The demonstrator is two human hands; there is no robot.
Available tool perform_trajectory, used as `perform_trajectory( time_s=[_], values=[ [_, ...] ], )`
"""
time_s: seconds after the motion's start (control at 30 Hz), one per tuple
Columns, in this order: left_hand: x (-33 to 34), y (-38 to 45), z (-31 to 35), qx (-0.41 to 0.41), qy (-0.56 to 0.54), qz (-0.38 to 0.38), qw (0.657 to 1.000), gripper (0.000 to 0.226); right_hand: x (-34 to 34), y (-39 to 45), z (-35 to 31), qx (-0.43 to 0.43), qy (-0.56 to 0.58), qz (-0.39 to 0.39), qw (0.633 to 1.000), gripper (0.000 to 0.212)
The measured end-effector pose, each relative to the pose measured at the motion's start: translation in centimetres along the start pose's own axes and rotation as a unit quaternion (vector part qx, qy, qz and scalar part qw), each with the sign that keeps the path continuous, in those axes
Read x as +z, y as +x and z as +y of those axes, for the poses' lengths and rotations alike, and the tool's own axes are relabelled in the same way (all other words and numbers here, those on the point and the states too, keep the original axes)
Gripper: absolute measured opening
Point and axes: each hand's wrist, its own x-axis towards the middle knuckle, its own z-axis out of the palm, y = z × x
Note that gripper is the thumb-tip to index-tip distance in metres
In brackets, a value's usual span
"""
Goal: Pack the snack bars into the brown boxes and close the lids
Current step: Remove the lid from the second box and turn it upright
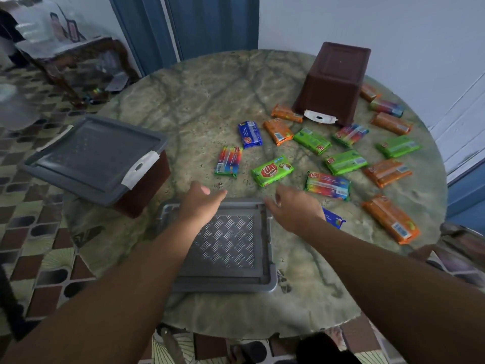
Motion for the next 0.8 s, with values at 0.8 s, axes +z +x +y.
perform_trajectory(
  time_s=[0.8],
  values=[
    [19.6,1.2,24.7,-0.061,-0.211,0.177,0.959,0.061,-14.2,15.6,26.8,-0.052,0.376,0.047,0.924,0.045]
  ],
)
